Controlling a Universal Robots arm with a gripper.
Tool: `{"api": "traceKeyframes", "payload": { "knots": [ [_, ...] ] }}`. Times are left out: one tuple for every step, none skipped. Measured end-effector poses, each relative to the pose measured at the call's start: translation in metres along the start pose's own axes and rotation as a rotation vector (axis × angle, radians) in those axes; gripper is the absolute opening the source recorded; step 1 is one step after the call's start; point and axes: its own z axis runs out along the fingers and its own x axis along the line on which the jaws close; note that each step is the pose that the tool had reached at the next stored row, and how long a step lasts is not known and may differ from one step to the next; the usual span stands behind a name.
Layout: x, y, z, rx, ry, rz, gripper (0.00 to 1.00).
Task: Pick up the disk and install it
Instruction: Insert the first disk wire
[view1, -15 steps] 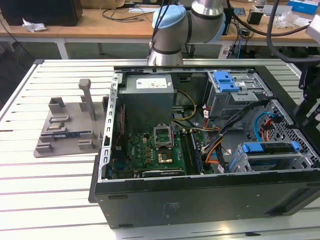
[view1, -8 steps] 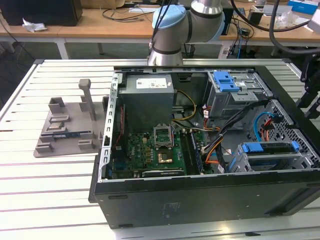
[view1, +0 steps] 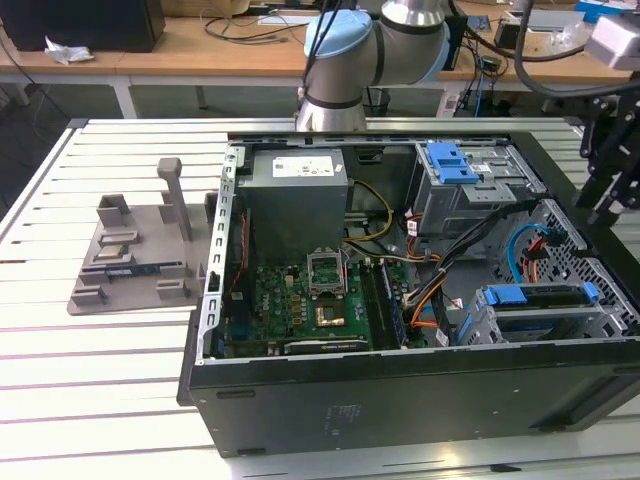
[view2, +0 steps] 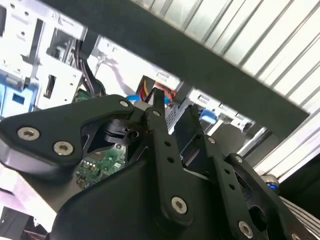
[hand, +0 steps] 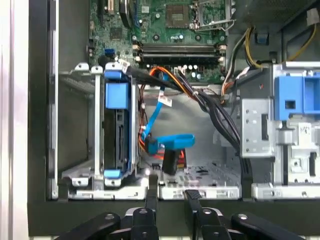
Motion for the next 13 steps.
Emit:
{"api": "traceKeyframes", "payload": {
  "knots": [
    [0.0, 0.0044, 0.0008, 0.0, 0.0031, 0.0, 0.36],
    [0.0, 0.0081, 0.0018, 0.0, 0.0053, 0.0, 0.36],
    [-0.0001, 0.0112, 0.0036, 0.0, 0.0064, 0.0, 0.36],
    [-0.0001, 0.0147, 0.0068, -0.0001, 0.0077, 0.0, 0.36],
    [-0.0001, 0.0166, 0.0096, -0.0001, 0.0081, 0.0, 0.36],
    [-0.0002, 0.0168, 0.0116, 0.0, 0.0082, 0.0, 0.36],
    [-0.0003, 0.0166, 0.0146, 0.0, 0.0085, 0.0, 0.36],
    [-0.0004, 0.0165, 0.0192, 0.0, 0.0089, 0.0, 0.36],
    [-0.0004, 0.0165, 0.0213, 0.0, 0.0092, 0.0, 0.36],
    [-0.0005, 0.0164, 0.0232, 0.0, 0.0095, 0.0, 0.36],
    [-0.0006, 0.0164, 0.0262, -0.0001, 0.0098, 0.0, 0.36],
    [-0.0006, 0.0163, 0.028, -0.0001, 0.0103, 0.0, 0.36],
    [-0.0006, 0.0163, 0.0287, 0.0, 0.011, 0.0, 0.36]
  ]
}}
